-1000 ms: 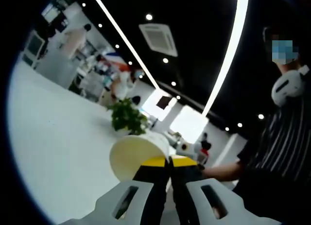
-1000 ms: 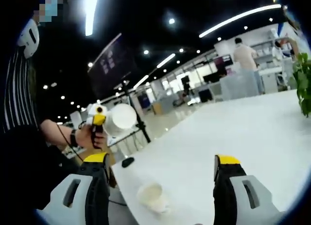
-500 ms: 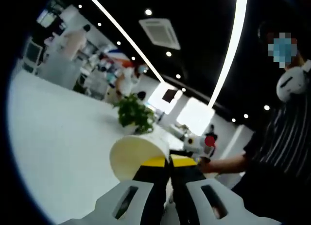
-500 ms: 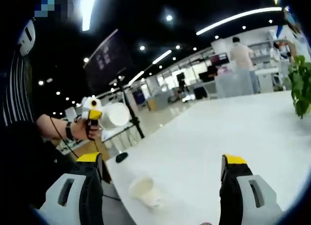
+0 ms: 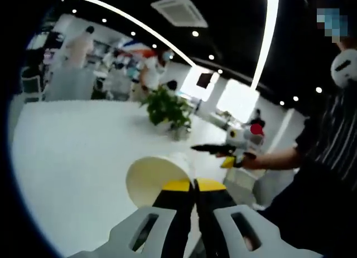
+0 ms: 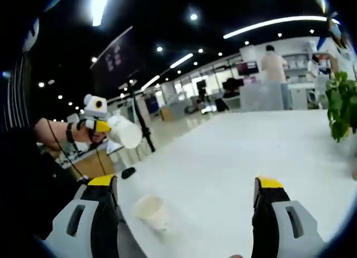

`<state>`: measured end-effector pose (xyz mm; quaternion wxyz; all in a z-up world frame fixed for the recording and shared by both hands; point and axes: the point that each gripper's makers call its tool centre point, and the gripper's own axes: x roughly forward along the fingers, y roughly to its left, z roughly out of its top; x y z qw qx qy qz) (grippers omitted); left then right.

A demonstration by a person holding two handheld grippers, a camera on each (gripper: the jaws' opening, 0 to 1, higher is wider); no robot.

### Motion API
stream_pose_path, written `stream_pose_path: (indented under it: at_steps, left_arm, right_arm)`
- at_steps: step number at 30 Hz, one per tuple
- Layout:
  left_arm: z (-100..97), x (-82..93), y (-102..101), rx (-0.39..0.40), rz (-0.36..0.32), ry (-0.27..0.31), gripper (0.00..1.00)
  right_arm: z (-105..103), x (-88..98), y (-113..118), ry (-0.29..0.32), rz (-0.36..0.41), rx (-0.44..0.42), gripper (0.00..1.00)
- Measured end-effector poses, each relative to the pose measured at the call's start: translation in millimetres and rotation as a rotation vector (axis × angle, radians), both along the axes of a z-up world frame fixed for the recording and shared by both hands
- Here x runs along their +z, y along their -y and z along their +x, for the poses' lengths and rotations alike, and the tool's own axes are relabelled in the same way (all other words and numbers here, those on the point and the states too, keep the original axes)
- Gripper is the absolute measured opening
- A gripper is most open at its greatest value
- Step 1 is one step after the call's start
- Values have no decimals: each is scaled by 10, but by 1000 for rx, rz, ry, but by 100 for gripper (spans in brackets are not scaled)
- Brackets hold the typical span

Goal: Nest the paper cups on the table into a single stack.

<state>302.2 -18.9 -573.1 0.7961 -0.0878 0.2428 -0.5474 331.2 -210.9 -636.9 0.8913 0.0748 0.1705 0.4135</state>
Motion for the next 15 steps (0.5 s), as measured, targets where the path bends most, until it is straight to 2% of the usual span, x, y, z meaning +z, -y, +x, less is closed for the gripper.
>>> stream_pose_path:
  at_steps: [5,11,15]
  left_arm:
    - [-92,-164,26,-40,90,-6,0]
    - [-164,-237,77,-87,170,18,0]
    - [-151,-277,82,-93,182,9,0]
  right_arm:
    - [21,-67,9,13,-59,2,100]
    - [44,-155,34,16,-130,-6,100]
    - [83,-212,44,-4,-164,-11,100]
